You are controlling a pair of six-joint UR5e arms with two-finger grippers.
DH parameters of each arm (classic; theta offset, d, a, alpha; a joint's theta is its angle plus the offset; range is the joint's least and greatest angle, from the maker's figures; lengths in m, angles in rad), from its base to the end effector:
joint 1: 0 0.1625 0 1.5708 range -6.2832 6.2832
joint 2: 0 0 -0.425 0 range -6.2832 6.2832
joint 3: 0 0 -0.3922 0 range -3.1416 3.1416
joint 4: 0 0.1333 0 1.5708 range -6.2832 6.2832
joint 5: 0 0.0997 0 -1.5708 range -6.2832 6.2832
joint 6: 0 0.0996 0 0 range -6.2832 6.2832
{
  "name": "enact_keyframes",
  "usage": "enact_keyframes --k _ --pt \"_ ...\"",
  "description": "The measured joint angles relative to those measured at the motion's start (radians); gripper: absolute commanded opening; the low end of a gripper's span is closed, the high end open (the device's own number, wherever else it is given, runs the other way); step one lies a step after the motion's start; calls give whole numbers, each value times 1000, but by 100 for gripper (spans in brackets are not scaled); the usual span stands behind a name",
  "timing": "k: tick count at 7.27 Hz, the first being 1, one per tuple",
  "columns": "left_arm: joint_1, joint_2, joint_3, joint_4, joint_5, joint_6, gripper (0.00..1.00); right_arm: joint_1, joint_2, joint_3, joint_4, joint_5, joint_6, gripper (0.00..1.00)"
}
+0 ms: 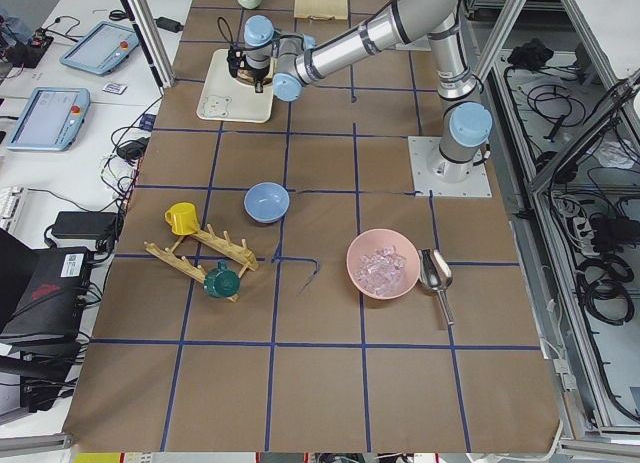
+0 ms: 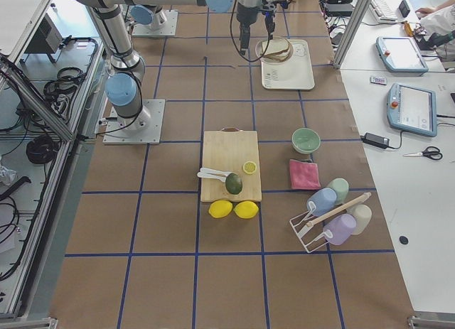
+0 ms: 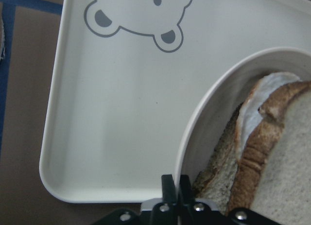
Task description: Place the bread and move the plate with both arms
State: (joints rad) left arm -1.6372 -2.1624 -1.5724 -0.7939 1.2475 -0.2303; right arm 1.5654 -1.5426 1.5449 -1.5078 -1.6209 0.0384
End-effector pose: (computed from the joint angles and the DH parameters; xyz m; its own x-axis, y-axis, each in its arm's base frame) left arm -0.2095 -0.6650 0.2214 -0.9323 -0.1063 0.3458 -0.1516 0.9827 -0.1065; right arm 0.1256 -0.4979 0.4807 -0.9978 0.0404 0.0524 0.0437 0.9970 0.0633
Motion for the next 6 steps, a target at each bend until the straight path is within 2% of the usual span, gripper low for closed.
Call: enact_keyframes --k 2,3,6 --pt "0 -83 87 3 2 -1 0 -1 0 -1 -8 6 3 100" --pt "0 -103 114 4 2 -7 99 -1 -1 -1 -7 2 2 100" --pt "-2 -103 123 -7 8 -14 100 0 -1 -5 -11 -3 5 100"
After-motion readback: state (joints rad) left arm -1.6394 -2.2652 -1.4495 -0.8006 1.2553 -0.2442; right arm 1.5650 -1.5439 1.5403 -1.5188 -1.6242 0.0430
